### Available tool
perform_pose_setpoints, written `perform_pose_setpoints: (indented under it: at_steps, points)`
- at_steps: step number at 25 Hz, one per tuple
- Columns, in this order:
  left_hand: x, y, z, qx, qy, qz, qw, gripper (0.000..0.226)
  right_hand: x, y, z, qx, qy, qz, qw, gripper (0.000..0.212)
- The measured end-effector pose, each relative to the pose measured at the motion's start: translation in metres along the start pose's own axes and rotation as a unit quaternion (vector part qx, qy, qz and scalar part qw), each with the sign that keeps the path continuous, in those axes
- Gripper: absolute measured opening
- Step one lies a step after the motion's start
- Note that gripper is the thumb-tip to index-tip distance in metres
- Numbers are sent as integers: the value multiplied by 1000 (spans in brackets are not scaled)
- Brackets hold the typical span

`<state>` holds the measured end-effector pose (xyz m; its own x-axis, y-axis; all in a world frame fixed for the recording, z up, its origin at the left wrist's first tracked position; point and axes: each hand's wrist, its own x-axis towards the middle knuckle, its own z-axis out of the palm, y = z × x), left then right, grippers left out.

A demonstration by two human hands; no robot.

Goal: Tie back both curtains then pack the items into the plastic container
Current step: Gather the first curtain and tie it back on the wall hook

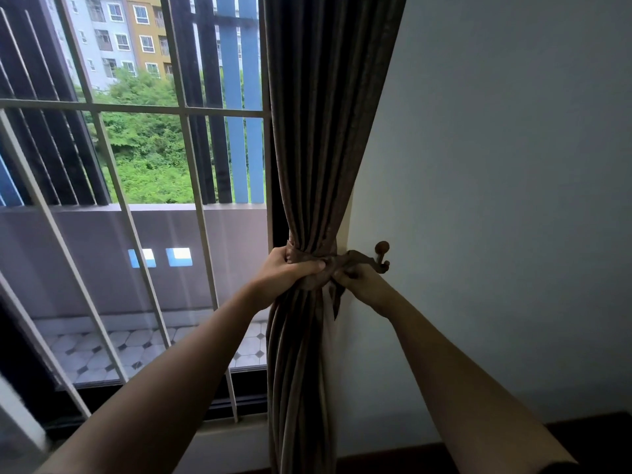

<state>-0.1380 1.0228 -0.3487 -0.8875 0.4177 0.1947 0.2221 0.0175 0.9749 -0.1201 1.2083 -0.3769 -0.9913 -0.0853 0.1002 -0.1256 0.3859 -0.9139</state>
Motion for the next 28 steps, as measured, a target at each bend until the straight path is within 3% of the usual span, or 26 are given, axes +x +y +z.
perform_pose_setpoints:
  at_steps: [5,8,11,13,16,17,28]
  points:
    - [-3,-8,2,22,53,16,998,18,-4,-14,3,-129,115,-25,985,36]
    - [-1,-14,10,41,121,10,992,30,-10,-37,-6,-165,121,-7,979,39]
    - [-2,-13,18,82,209,20,974,28,-20,-45,-1,-186,114,-20,976,29]
    - [-6,-12,16,106,236,36,965,28,-29,-43,10,-145,113,-25,983,20]
    - [-11,-13,6,119,194,37,973,31,-42,-38,6,39,63,32,997,16]
    - [-12,-12,3,125,177,40,976,31,-45,-37,2,54,46,42,997,18]
    - [-21,-13,26,239,248,94,934,40,-51,-66,-2,14,74,112,991,13]
